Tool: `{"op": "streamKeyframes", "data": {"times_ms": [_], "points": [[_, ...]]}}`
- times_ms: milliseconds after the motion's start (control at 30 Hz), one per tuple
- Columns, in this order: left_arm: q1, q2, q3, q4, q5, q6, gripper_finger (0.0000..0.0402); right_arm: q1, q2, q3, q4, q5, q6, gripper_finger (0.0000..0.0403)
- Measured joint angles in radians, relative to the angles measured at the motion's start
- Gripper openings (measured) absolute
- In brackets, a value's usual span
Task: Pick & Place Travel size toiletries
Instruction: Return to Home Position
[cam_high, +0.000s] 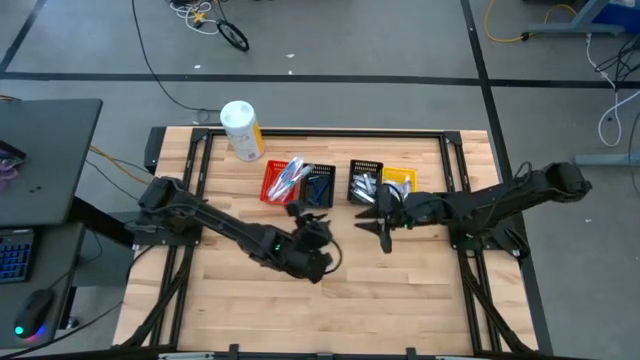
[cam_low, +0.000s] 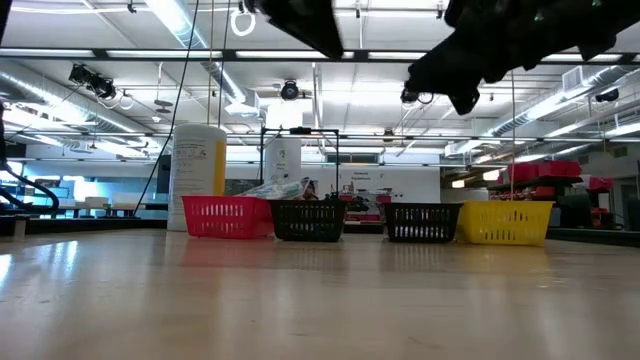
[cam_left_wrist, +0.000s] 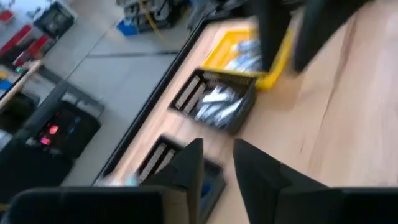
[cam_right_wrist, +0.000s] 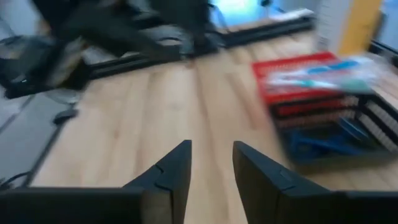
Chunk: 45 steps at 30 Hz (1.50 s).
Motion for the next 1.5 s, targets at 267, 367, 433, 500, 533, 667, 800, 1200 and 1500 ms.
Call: {"op": "streamKeyframes", "data": {"times_ms": [267, 367, 433, 500, 533, 667, 800, 1200, 1500], "points": [[-0.017, -0.125, 0.058, -0.365, 0.146, -0.244, 0.0008, 0.056, 0.000, -0.002, 0.024, -0.008, -0.104, 0.0062], [-0.017, -0.174, 0.058, -0.431, 0.171, -0.249, 0.0014, 0.056, 0.000, -0.002, 0.030, -0.009, -0.121, 0.0030], [-0.017, -0.202, 0.057, -0.483, 0.164, -0.242, 0.0018, 0.056, 0.000, -0.002, 0.041, -0.009, -0.132, 0.0010], [-0.017, -0.235, 0.057, -0.530, 0.134, -0.236, 0.0018, 0.059, -0.009, -0.002, 0.048, -0.011, -0.173, 0.0006], [-0.014, -0.254, 0.057, -0.573, 0.108, -0.245, 0.0016, 0.060, -0.017, -0.002, 0.055, -0.014, -0.197, 0.0005], [0.005, -0.334, 0.057, -0.772, 0.076, -0.417, 0.0006, 0.079, -0.104, -0.002, 0.052, -0.068, -0.245, 0.0003], [0.005, -0.407, 0.025, -0.910, 0.092, -0.573, 0.0013, 0.095, -0.258, -0.002, -0.080, -0.035, -0.311, 0.0002], [-0.103, -0.776, -0.443, -0.618, 0.105, -0.590, 0.0011, 0.100, -0.680, -0.002, -0.494, -0.139, -0.316, 0.0002], [-0.148, -1.137, -0.914, 0.285, 0.346, 0.036, 0.0005, 0.101, -0.836, -0.155, -0.455, -0.281, -0.495, 0.0001]]}}
